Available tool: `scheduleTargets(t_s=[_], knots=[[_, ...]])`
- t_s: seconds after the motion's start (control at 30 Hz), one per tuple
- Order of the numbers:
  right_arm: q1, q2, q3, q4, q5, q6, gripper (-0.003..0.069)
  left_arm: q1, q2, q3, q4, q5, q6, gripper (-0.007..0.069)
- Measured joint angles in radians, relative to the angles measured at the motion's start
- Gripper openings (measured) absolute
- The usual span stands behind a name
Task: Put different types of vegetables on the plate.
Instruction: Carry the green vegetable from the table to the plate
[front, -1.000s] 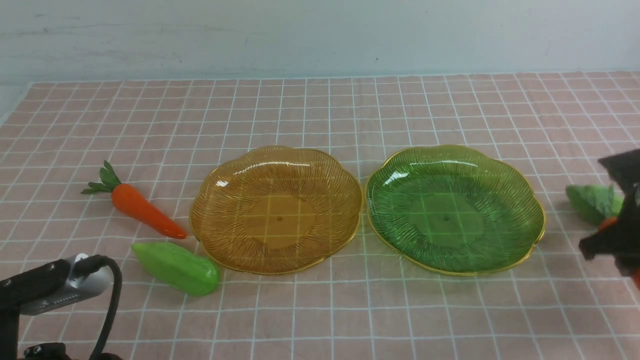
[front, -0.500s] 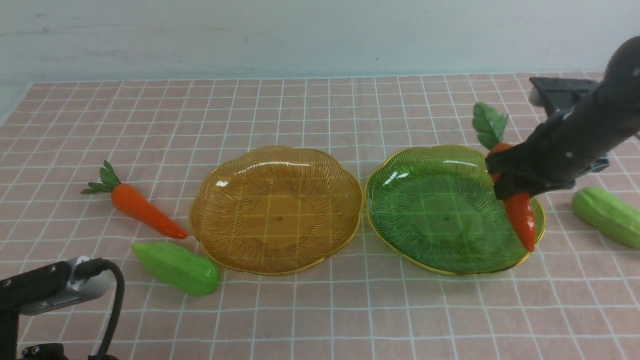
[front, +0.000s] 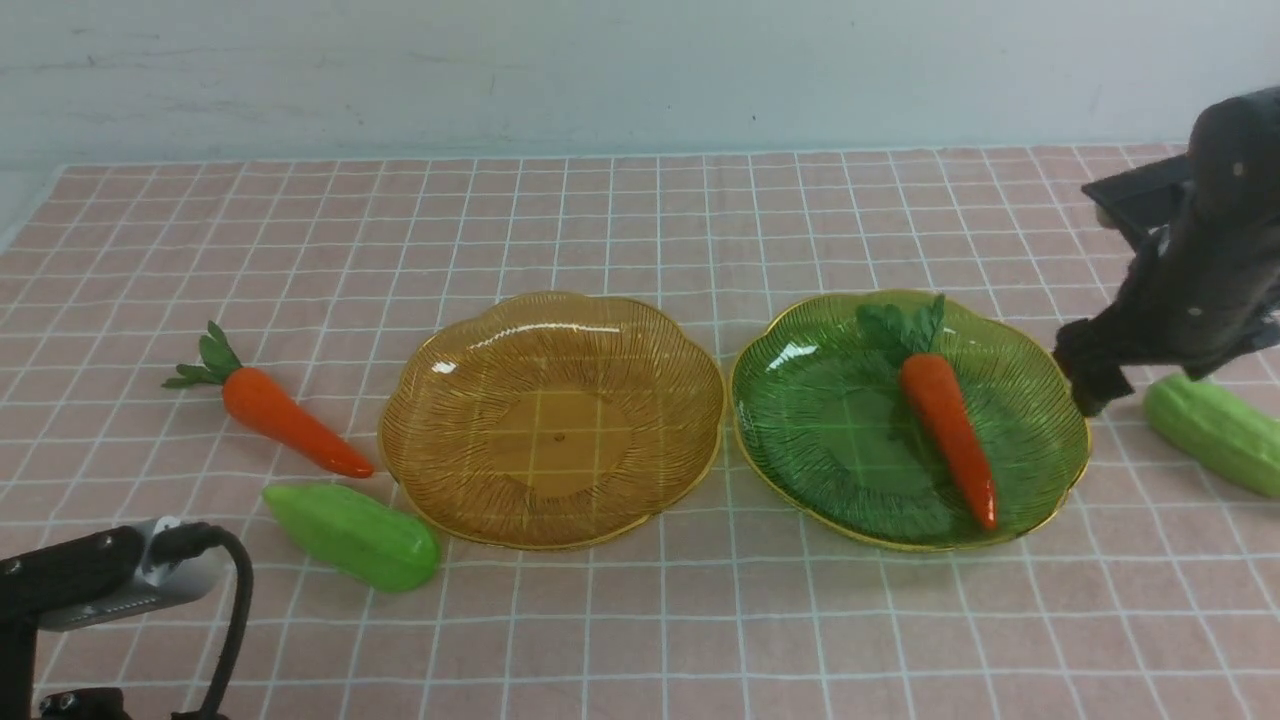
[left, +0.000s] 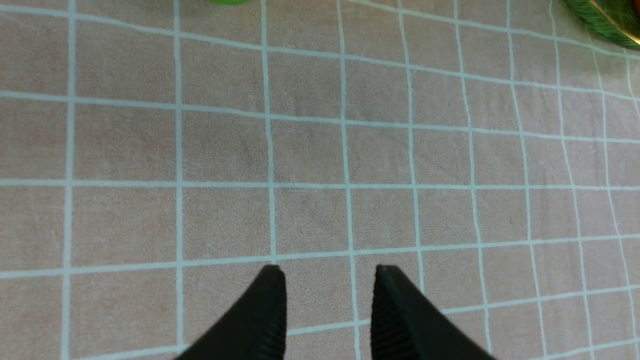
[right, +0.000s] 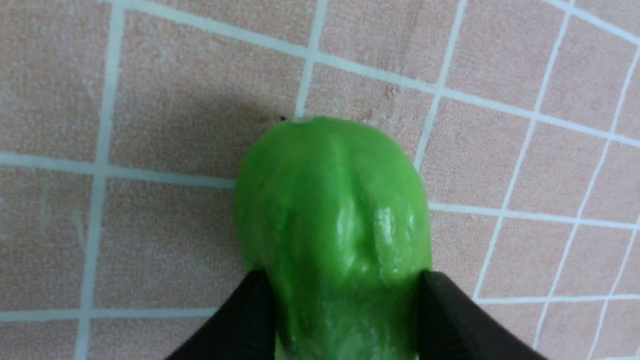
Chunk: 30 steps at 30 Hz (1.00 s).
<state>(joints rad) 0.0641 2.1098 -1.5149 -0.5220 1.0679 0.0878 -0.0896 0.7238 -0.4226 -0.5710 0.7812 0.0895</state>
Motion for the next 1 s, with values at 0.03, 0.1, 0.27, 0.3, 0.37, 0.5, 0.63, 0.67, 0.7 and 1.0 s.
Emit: scheduleTargets(t_s=[0.03,0.1,0.27,0.3,0.37,0.5,0.63,0.67,0.7,1.0], knots=[[0.000,0.005,-0.026,0.014,0.025,0.001,0.0329,0.000,0.000,0.000,0.000,0.000,0.000,0.0228],[0.000,0.013,-0.081,0.028,0.078,0.001,0.0340,0.000,0.000,0.000,0.000,0.000,0.000,0.0228],[0.000,0.014,-0.293,0.111,0.146,-0.007,0.0340,0.000,0.000,0.000,0.000,0.000,0.000,0.0228],[0.000,0.009,-0.322,0.162,0.150,-0.009,0.0340,0.000,0.000,0.000,0.000,0.000,0.000,0.0228],[0.004,-0.007,-0.382,0.317,0.162,-0.040,0.0340,0.000,0.000,0.000,0.000,0.000,0.000,0.0228],[0.079,-0.026,-0.439,0.742,0.167,-0.144,0.0340,0.000,0.000,0.000,0.000,0.001,0.000,0.0228],[0.224,-0.005,-0.439,0.948,0.140,-0.214,0.0340,0.000,0.000,0.000,0.000,-0.002,-0.006,0.0228],[0.268,0.010,-0.440,0.963,0.107,-0.221,0.0340,0.000,0.000,0.000,0.000,-0.005,-0.013,0.0230],[0.308,0.029,-0.442,0.971,0.072,-0.225,0.0340,0.000,0.000,0.000,0.000,-0.012,-0.027,0.0232],[0.459,0.132,-0.446,0.930,-0.113,-0.231,0.0562,0.000,0.004,-0.044,0.102,-0.023,-0.181,0.0238]])
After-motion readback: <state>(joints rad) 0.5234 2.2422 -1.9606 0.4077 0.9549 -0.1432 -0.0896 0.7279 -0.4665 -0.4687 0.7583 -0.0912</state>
